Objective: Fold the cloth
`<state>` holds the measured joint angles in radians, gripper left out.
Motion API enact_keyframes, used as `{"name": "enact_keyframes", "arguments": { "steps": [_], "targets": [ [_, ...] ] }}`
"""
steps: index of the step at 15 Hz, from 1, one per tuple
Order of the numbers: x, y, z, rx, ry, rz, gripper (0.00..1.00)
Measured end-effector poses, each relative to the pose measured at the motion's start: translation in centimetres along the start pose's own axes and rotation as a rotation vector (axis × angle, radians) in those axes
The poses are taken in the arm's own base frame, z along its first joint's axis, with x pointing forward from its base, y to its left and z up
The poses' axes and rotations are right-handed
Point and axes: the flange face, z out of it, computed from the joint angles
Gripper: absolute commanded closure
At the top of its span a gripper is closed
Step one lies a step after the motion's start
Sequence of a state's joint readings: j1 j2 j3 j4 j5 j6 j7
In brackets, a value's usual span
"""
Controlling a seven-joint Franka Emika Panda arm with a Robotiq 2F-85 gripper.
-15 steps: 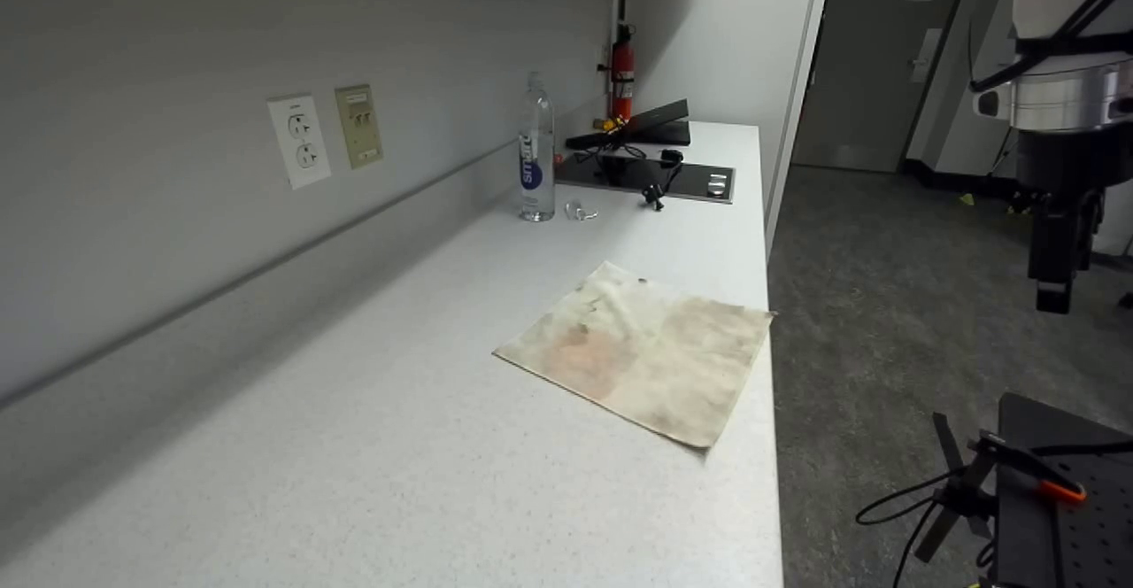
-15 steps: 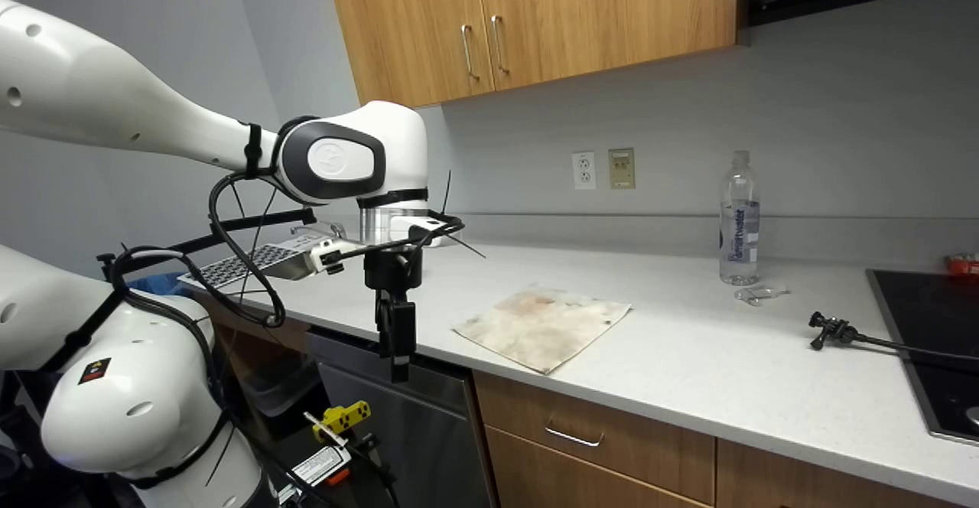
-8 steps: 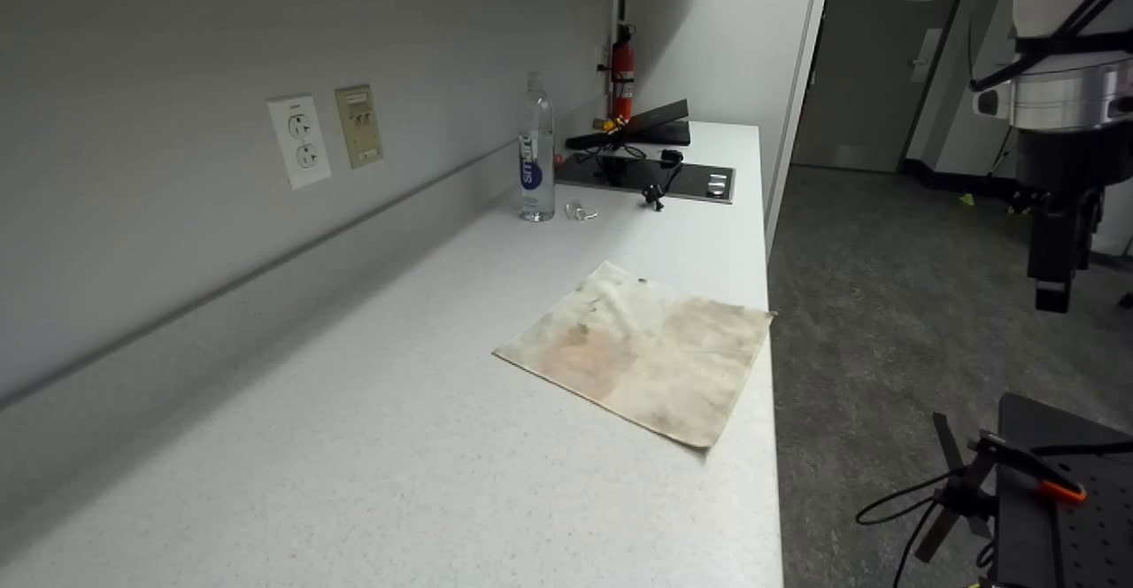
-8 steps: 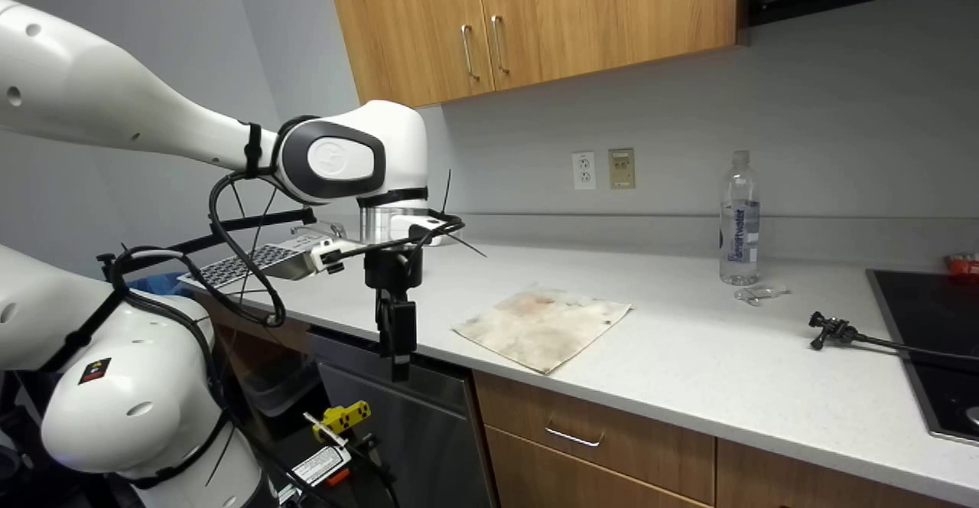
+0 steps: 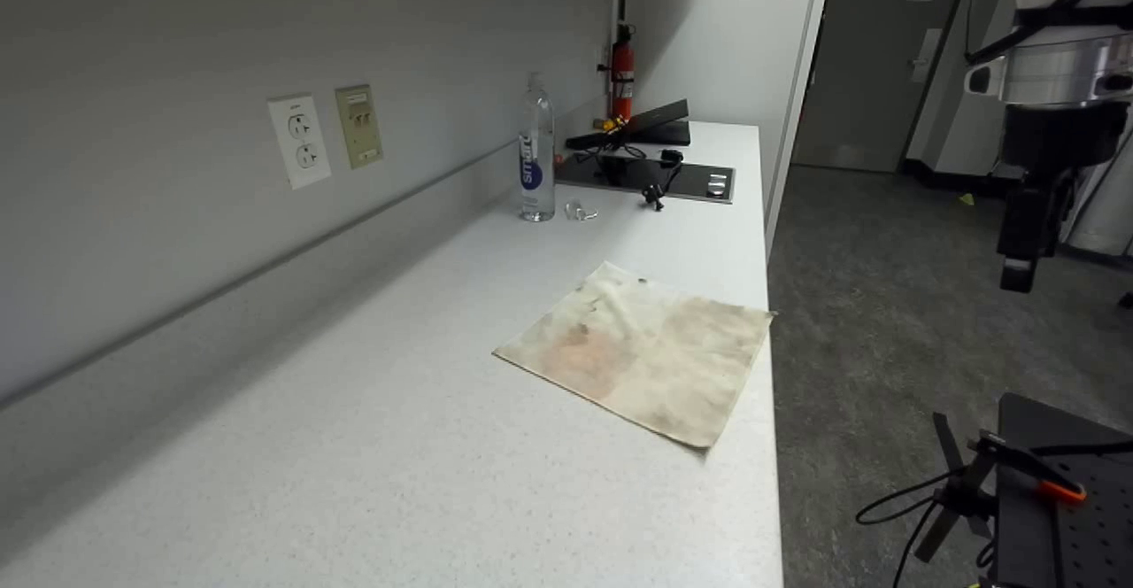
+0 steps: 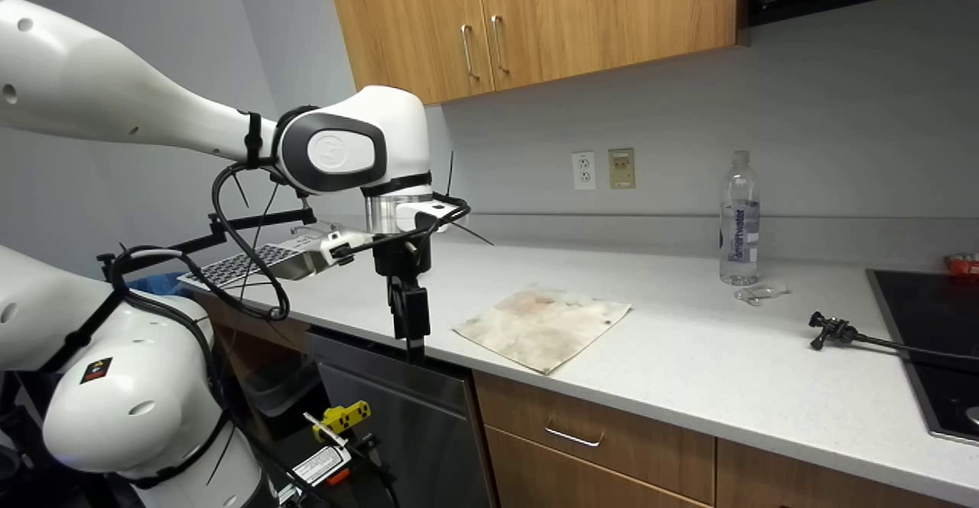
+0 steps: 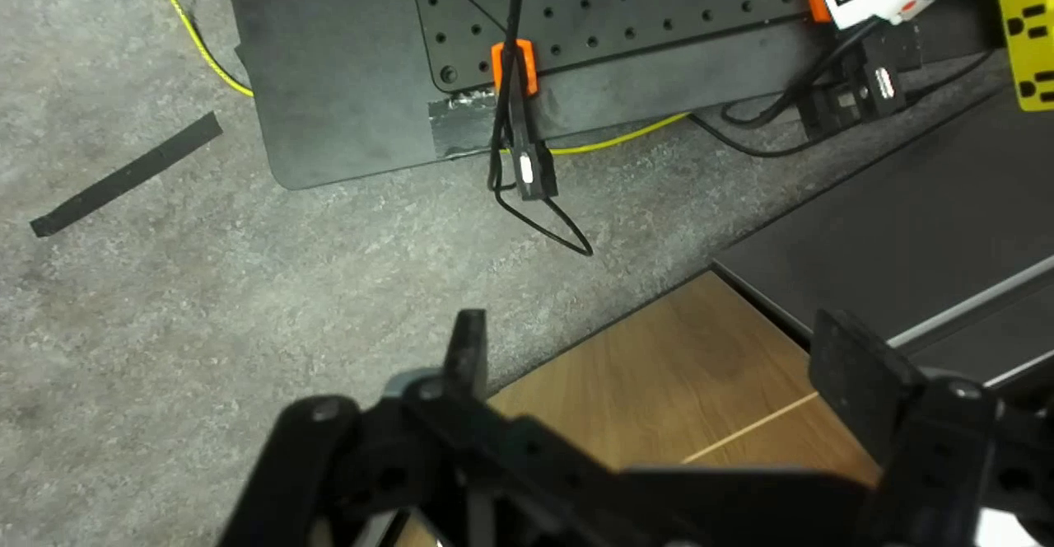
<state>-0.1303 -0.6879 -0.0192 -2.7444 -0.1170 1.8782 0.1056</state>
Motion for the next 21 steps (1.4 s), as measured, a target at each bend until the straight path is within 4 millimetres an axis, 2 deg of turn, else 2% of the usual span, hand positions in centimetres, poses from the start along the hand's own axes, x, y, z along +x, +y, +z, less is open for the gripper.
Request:
{"name": "enact_keyframes", "arguments": {
  "steps": [8, 16, 18, 21],
  "targets": [
    [2.7, -1.8, -2.5, 0.136, 0.235, 0.014, 0.00],
    [3.0, -1.9, -2.6, 0.143, 0.238, 0.020, 0.00],
    [3.7, -2.0, -2.1, 0.141, 0.216, 0.024, 0.00],
    [5.9, -2.1, -2.1, 0.140, 0.209, 0.045, 0.00]
  ]
}}
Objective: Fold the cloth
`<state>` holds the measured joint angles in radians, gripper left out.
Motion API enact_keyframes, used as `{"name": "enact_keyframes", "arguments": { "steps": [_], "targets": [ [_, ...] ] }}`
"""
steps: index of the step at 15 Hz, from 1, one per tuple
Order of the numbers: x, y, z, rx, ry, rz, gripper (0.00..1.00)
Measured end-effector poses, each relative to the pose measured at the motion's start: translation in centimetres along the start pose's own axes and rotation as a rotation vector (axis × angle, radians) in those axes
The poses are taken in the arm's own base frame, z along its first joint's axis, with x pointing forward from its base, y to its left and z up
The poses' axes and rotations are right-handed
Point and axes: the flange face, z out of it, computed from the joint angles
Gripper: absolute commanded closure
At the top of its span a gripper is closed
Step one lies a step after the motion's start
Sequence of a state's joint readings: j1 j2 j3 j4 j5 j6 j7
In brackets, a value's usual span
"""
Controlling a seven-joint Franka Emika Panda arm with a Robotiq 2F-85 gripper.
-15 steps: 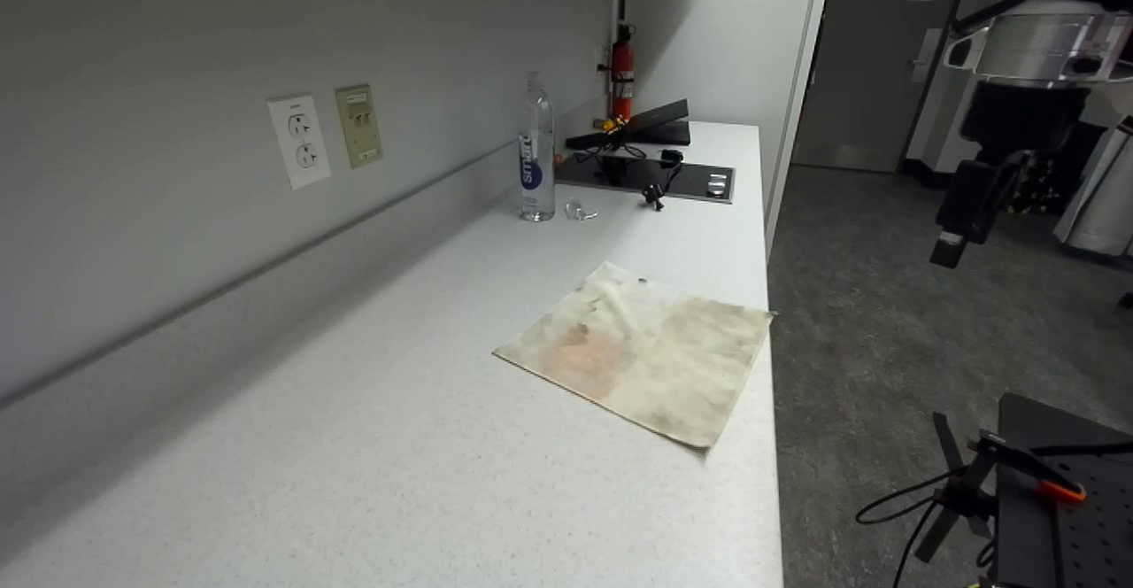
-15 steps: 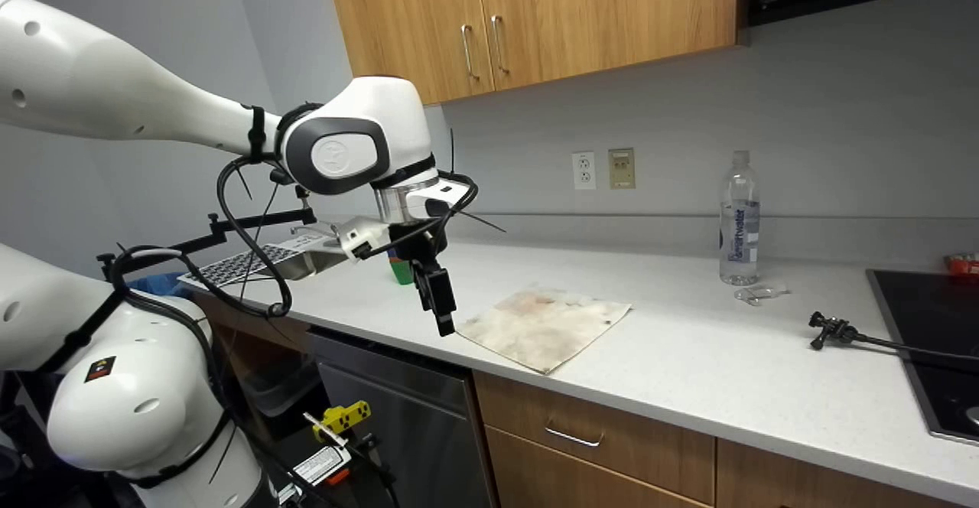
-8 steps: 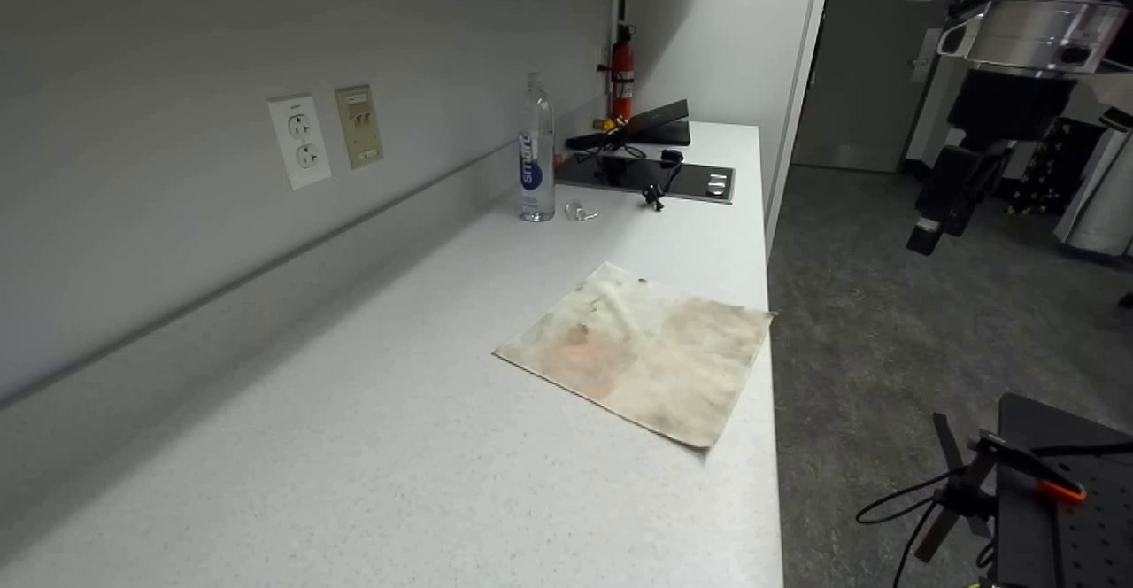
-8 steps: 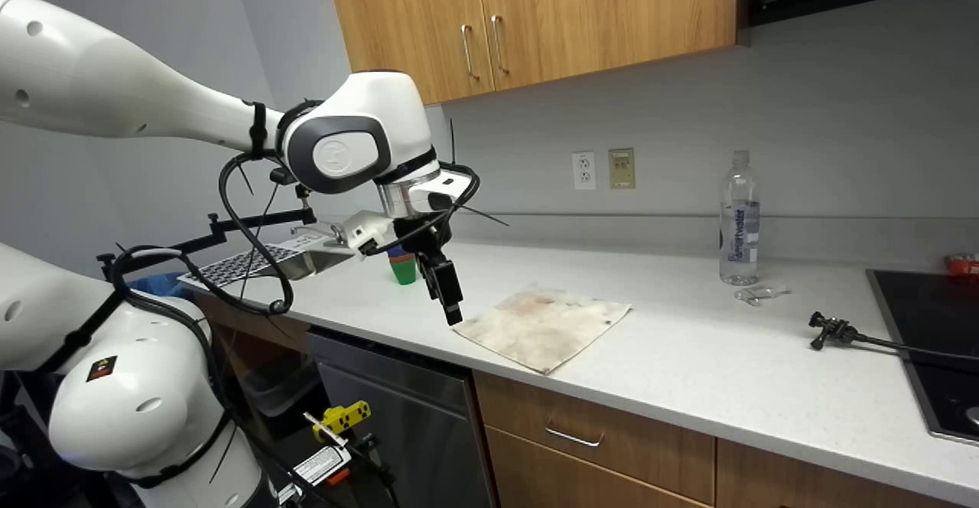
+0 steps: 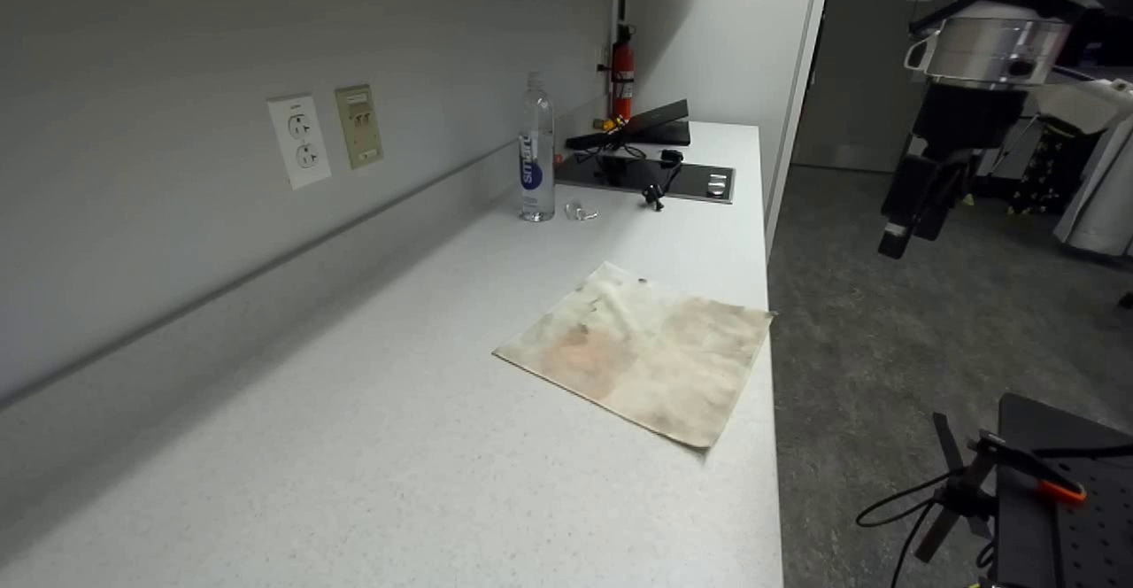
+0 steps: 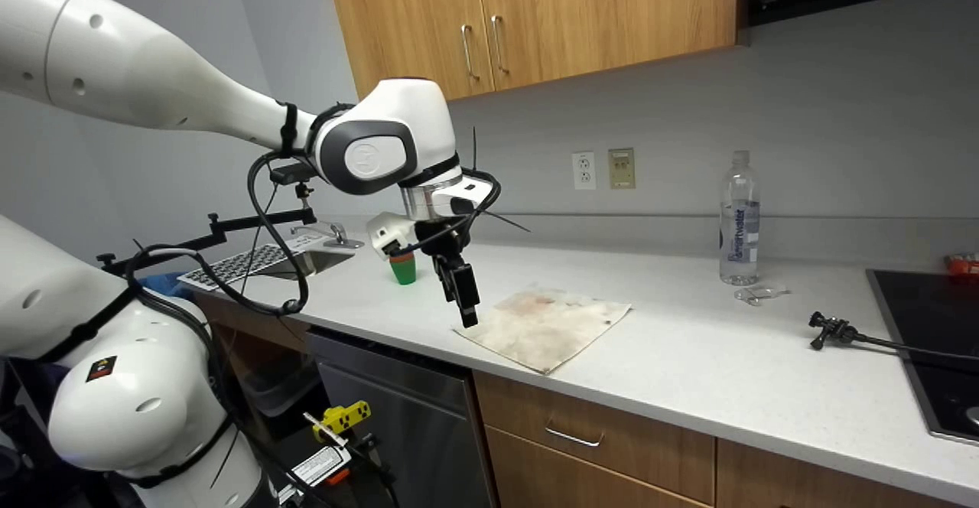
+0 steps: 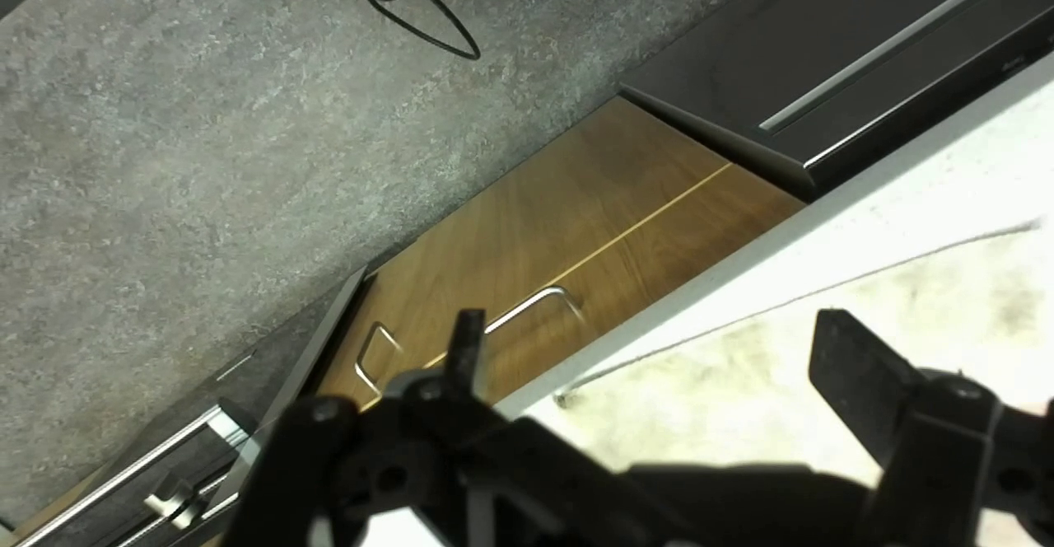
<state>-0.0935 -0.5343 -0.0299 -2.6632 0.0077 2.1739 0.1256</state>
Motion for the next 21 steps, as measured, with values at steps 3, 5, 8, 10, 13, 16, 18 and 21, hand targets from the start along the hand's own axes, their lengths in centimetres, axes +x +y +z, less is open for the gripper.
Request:
{"name": "enact_keyframes", "arguments": {
  "steps": [3, 5, 8, 10, 13, 16, 18, 21],
  "targets": [
    [2.7, 0.0, 0.7, 0.001, 0.019, 0.036, 0.00],
    [4.3, 0.2, 1.7, 0.016, 0.025, 0.064, 0.00],
    [6.2, 0.5, 3.9, 0.050, 0.026, 0.114, 0.00],
    [7.3, 0.6, 5.5, 0.067, 0.025, 0.144, 0.00],
    [8.7, 0.6, 7.5, 0.072, 0.018, 0.172, 0.00],
    [9.4, 0.6, 8.0, 0.068, 0.011, 0.178, 0.00],
    [9.5, 0.6, 8.0, 0.069, 0.013, 0.179, 0.00],
    [9.4, 0.6, 8.4, 0.066, 0.004, 0.179, 0.00]
  ]
}}
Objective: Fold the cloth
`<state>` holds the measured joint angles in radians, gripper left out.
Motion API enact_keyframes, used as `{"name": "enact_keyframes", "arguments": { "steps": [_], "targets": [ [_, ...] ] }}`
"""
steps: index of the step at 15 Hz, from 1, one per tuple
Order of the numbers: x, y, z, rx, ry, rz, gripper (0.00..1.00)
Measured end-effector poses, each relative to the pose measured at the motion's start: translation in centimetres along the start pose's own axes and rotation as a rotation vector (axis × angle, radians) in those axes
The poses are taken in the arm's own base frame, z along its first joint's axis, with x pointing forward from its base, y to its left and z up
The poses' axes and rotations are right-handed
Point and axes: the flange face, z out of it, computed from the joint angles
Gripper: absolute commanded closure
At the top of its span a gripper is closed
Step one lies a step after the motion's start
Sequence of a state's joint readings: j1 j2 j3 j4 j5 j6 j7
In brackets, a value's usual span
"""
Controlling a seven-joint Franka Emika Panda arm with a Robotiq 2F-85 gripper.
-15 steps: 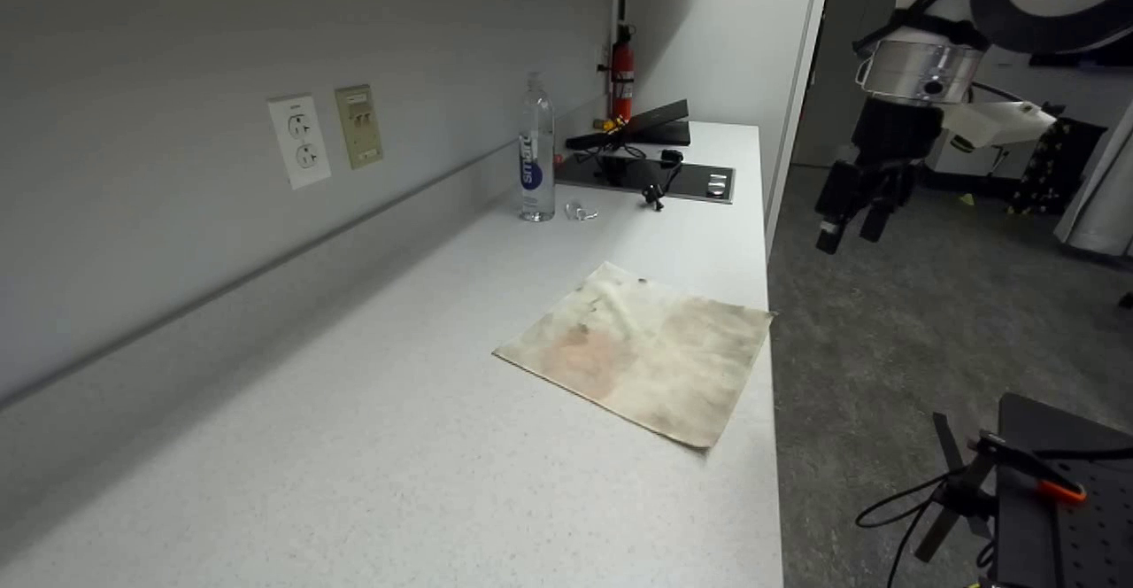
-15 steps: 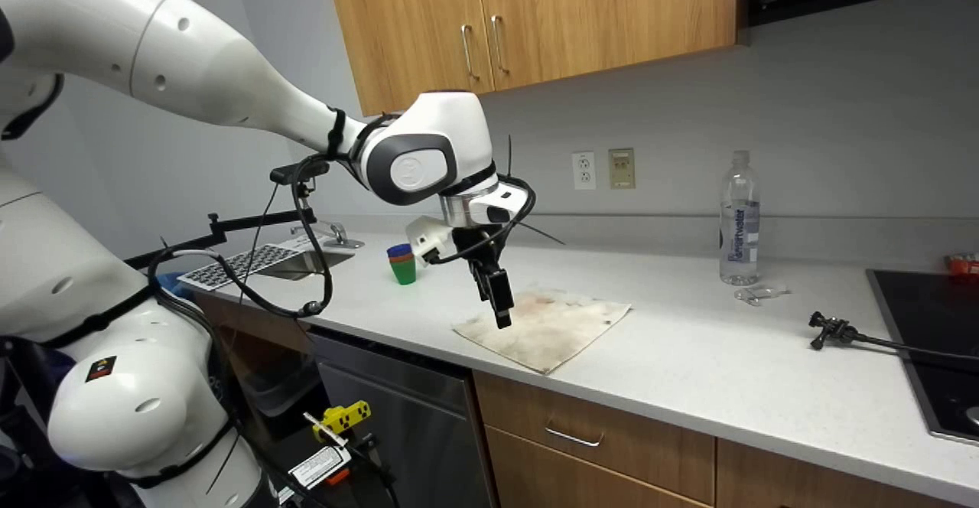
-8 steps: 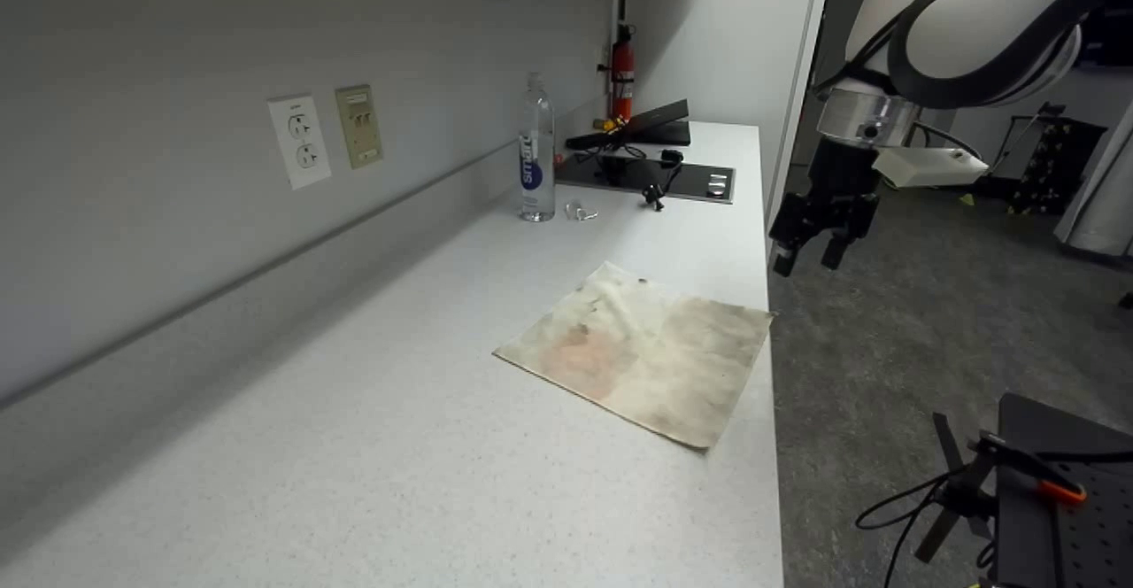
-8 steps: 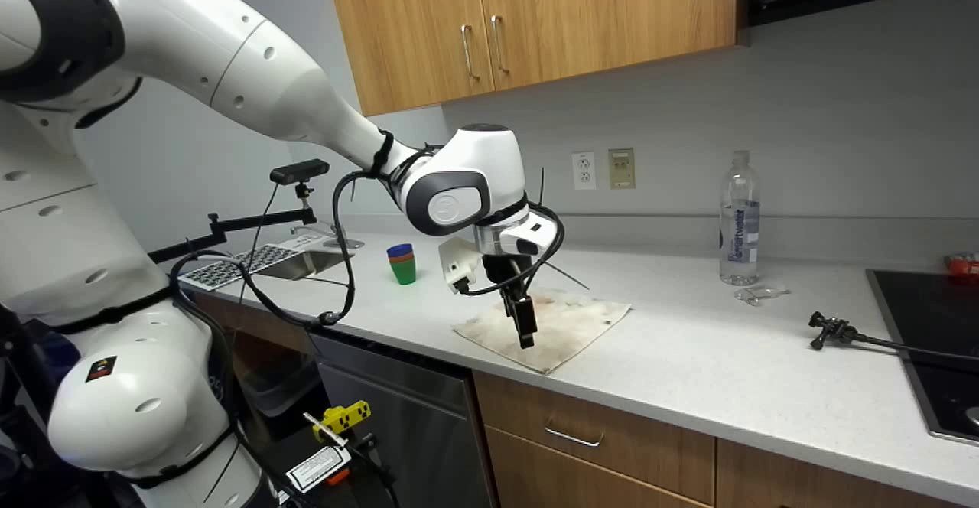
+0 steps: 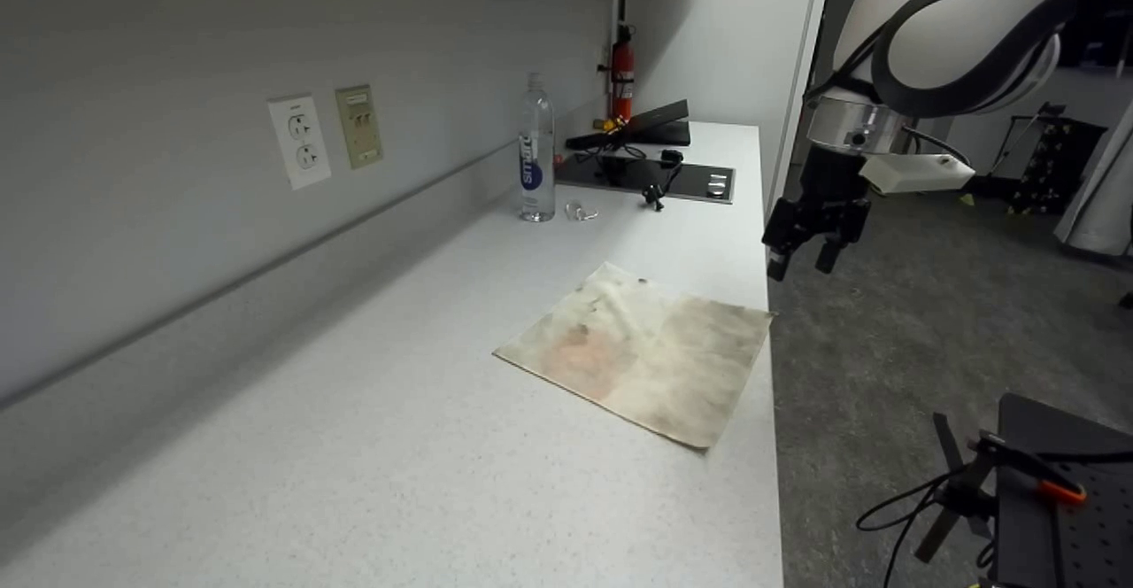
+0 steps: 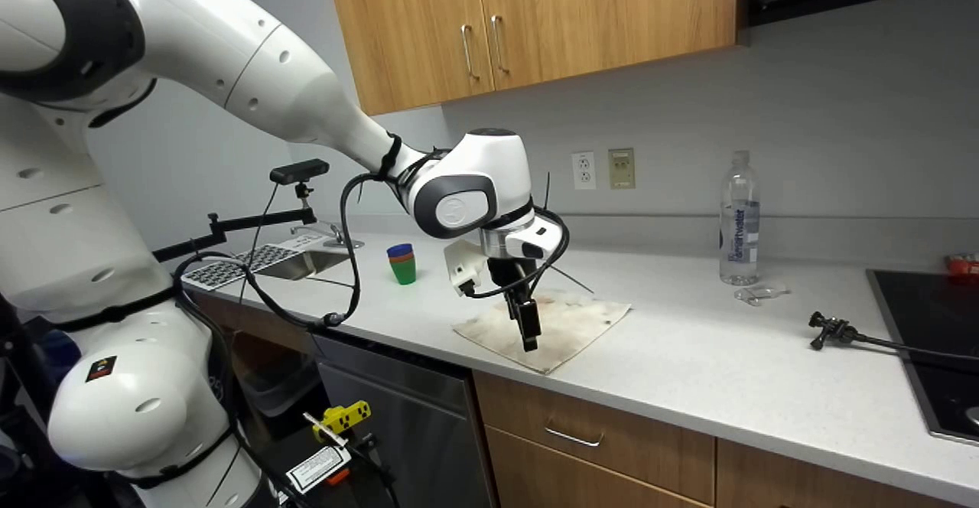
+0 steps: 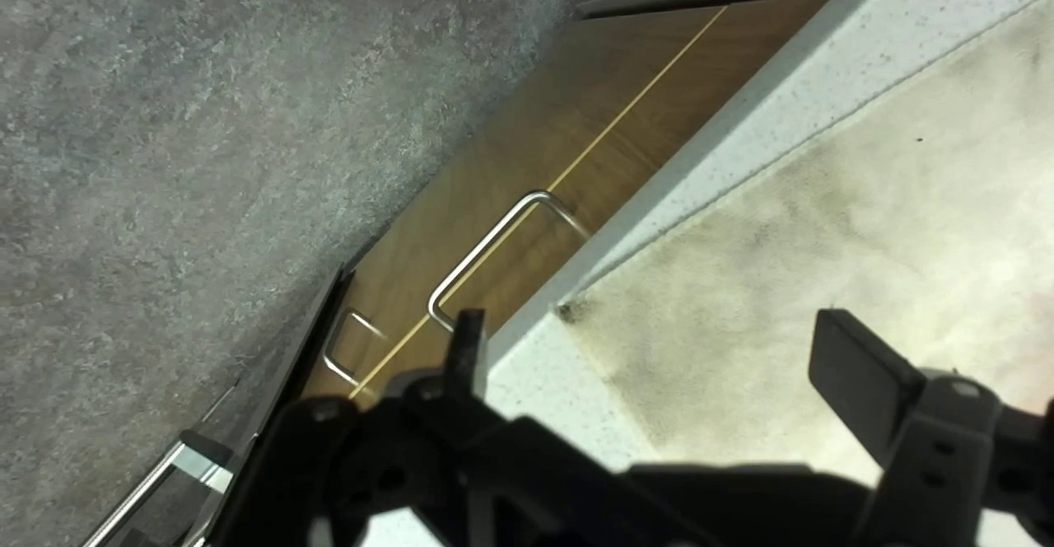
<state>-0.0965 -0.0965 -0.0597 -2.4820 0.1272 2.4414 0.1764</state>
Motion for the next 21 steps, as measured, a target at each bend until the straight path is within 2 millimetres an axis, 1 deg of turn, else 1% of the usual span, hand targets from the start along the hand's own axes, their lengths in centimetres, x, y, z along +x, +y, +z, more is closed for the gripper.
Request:
{"name": "enact_keyframes", "arguments": {
  "steps": [5, 7, 16, 20, 21],
  "targets": [
    [0.0, 0.3, 2.8, -0.018, -0.054, 0.006, 0.00],
    [0.2, 0.3, 3.6, -0.012, -0.062, 0.022, 0.00],
    [3.2, 0.7, 6.5, 0.024, -0.005, 0.110, 0.00],
    [3.9, 1.0, 8.2, 0.012, -0.026, 0.141, 0.00],
    [4.0, 1.1, 8.5, 0.009, -0.031, 0.148, 0.04]
  ]
}}
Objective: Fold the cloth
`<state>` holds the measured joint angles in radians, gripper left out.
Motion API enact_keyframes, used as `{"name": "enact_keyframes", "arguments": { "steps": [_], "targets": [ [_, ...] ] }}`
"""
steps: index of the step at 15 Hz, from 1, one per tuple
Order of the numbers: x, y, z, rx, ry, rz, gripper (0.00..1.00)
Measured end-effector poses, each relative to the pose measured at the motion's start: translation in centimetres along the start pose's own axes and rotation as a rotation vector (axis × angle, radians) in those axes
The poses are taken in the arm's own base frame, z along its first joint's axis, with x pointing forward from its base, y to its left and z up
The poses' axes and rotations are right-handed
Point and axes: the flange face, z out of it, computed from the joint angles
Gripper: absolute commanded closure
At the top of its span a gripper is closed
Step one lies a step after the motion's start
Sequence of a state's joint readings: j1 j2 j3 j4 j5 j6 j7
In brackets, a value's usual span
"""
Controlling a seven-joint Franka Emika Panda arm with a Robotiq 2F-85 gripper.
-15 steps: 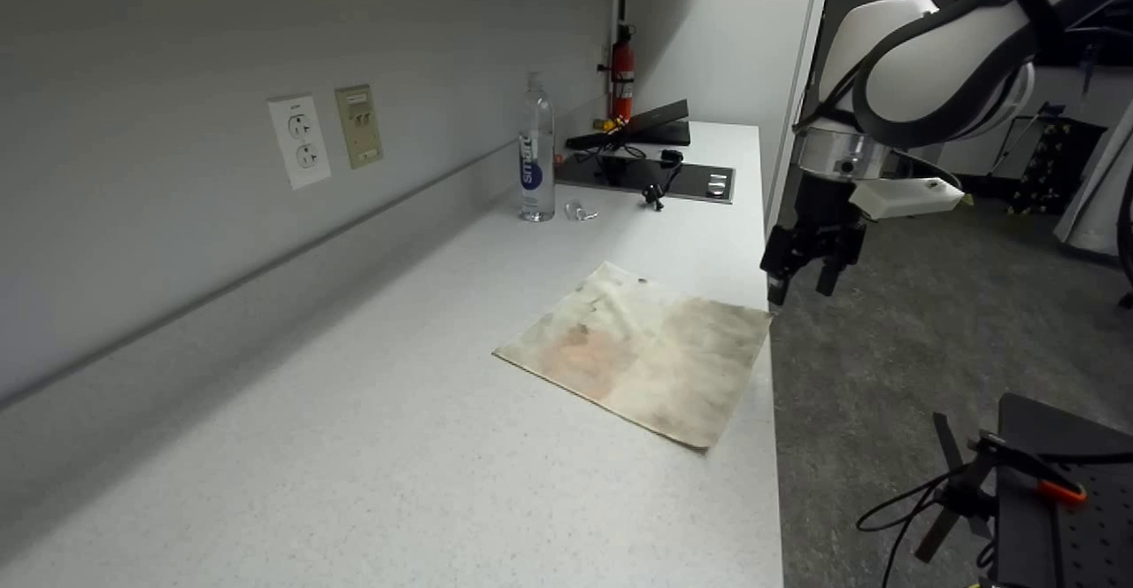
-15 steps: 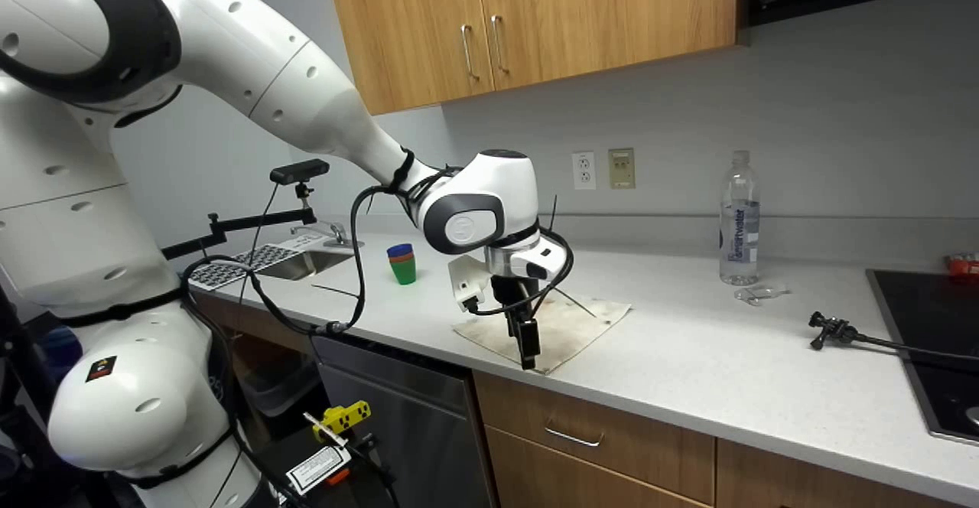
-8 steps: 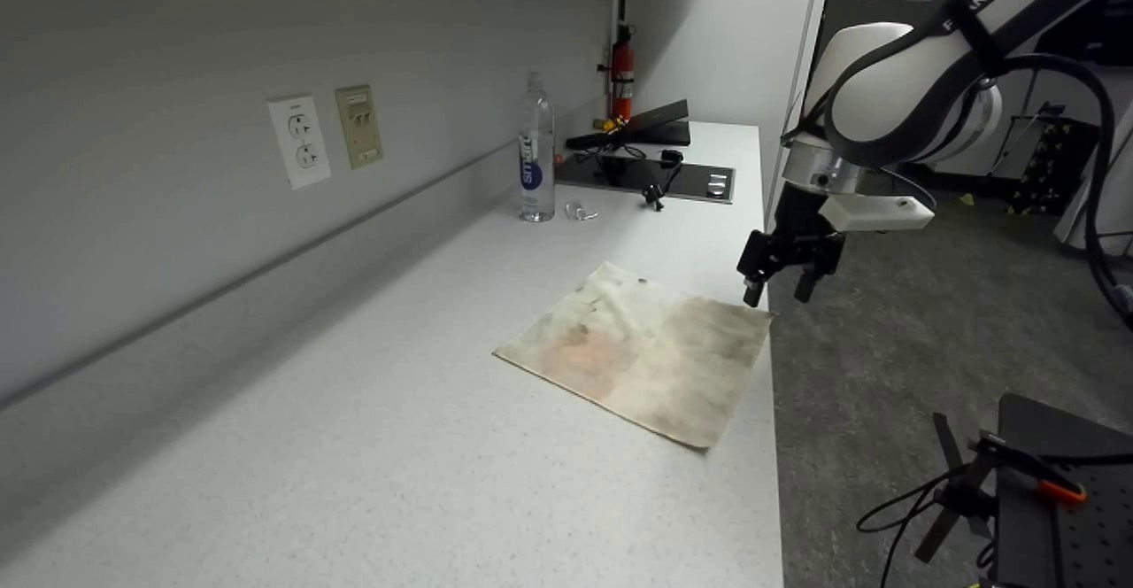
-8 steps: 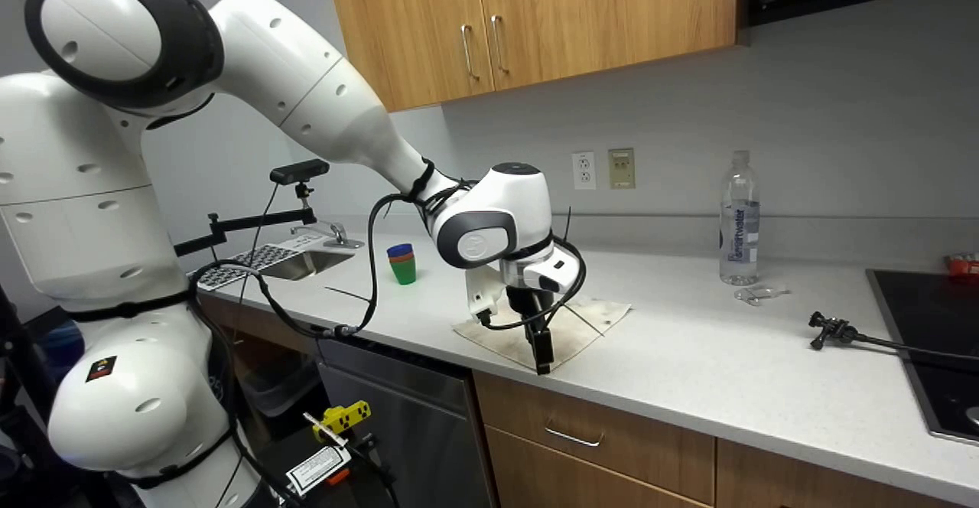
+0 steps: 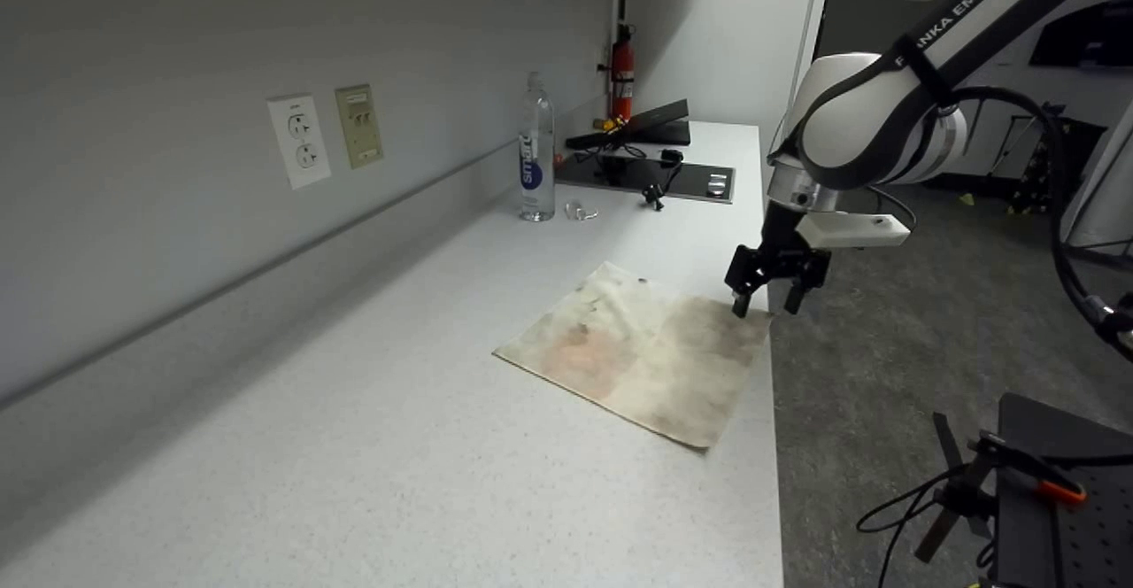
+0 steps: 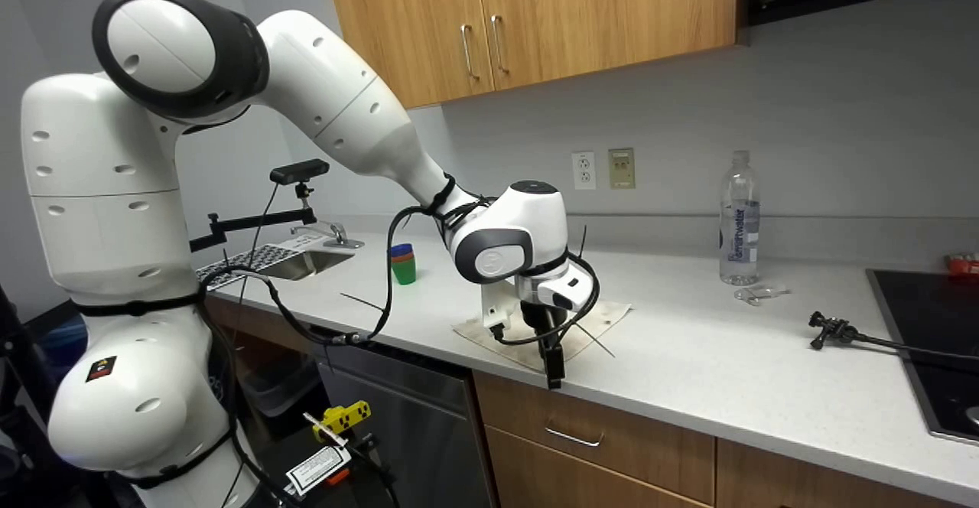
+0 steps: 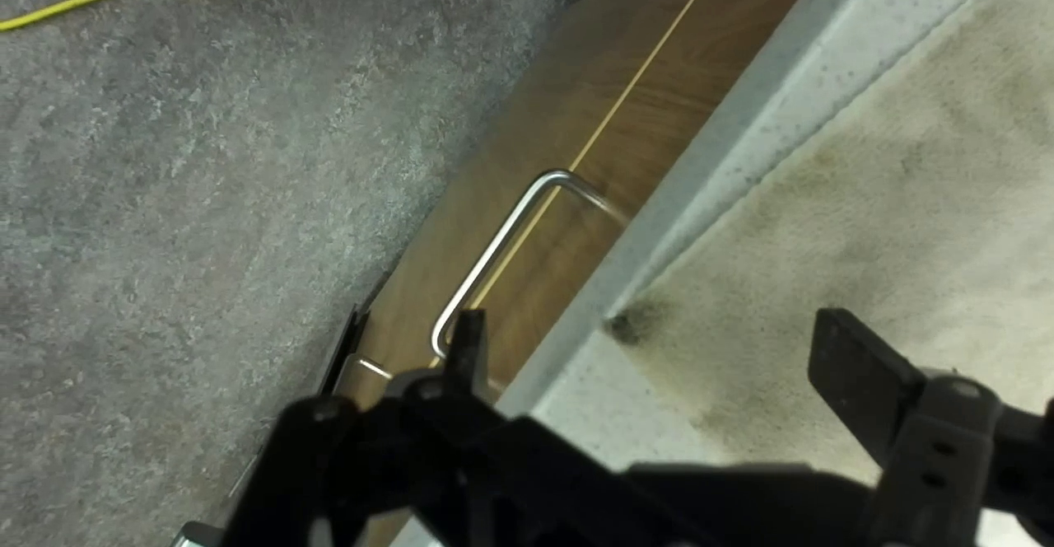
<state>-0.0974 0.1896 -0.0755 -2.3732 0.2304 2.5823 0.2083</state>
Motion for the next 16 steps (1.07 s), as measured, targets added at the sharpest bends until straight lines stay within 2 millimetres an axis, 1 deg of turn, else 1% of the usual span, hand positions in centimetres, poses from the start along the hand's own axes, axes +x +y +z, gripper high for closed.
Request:
{"name": "enact_keyframes", "arguments": {
  "steps": [1, 2, 3, 5, 6, 8, 9, 11, 12, 13, 16],
  "targets": [
    [0.1, 0.1, 0.3, -0.003, -0.004, 0.007, 0.19],
    [0.1, 0.3, 0.5, -0.005, -0.008, 0.015, 0.29],
    [0.2, 0.4, 0.7, -0.007, -0.010, 0.022, 0.29],
    [0.4, 0.7, 0.7, -0.004, -0.011, 0.037, 0.44],
    [0.5, 0.8, 0.7, 0.000, -0.010, 0.045, 0.54],
    [0.7, 0.7, 0.4, 0.008, -0.004, 0.055, 0.67],
    [0.8, 0.7, 0.3, 0.013, -0.002, 0.062, 0.76],
    [1.0, 0.9, 0.1, 0.015, 0.000, 0.076, 0.87],
    [1.0, 1.2, 0.1, 0.015, 0.000, 0.084, 0.95],
    [1.0, 1.5, 0.0, 0.013, -0.001, 0.093, 0.99],
    [0.9, 2.4, 0.0, 0.009, -0.003, 0.119, 1.00]
  ]
}}
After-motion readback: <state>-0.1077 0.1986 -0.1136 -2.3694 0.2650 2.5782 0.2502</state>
